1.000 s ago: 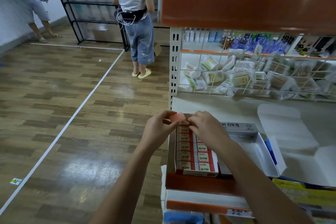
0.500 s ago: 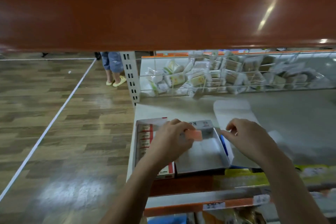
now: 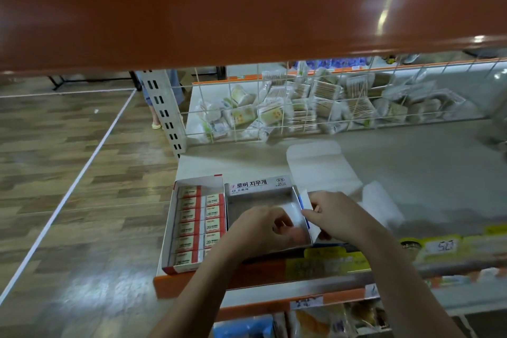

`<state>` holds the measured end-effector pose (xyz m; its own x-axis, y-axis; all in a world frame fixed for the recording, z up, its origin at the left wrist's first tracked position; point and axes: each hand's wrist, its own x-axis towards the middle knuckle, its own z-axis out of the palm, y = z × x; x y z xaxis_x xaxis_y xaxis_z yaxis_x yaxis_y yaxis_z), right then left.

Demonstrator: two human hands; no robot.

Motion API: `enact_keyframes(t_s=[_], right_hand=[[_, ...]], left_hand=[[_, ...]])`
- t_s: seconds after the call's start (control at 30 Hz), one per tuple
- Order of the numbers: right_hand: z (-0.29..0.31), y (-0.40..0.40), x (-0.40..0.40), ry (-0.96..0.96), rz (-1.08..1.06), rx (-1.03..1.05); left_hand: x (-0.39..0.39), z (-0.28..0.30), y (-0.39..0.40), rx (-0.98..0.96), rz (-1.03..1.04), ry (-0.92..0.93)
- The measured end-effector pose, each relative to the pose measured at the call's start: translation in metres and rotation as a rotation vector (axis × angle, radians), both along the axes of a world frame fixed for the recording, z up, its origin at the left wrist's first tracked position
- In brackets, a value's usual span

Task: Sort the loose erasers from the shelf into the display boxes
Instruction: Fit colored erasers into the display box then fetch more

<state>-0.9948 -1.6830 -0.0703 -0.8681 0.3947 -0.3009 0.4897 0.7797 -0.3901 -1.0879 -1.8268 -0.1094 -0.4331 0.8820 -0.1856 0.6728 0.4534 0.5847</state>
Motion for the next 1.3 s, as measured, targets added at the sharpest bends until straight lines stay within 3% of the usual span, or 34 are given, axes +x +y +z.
enact_keyframes(t_s=[0.27, 0.53, 0.83, 1.0, 1.1, 1.3], right_hand=[[0.002, 0.000, 0.000, -0.032, -0.013, -0.083], [-0.001, -0.002, 0.001, -0.027, 0.003, -0.026], [0.002, 0.000, 0.008, 0.038, -0.020, -0.054], [0.012, 0.019, 0.030, 0.216, -0.092, 0.055], [0.016, 0.045, 0.054, 0.331, -0.125, 0.185], [0.014, 0.118, 0.132, 0.365, -0.215, 0.351]], left_hand=[[0.002, 0.003, -0.002, -0.009, 0.034, -0.053], [0.006, 0.000, 0.001, 0.006, 0.032, -0.018], [0.005, 0.016, 0.008, -0.106, -0.042, 0.160], [0.004, 0.044, 0.037, 0.048, -0.006, 0.421], [0.021, 0.055, 0.073, 0.167, -0.027, 0.490], [0.092, 0.055, 0.170, 0.313, -0.130, 0.566]])
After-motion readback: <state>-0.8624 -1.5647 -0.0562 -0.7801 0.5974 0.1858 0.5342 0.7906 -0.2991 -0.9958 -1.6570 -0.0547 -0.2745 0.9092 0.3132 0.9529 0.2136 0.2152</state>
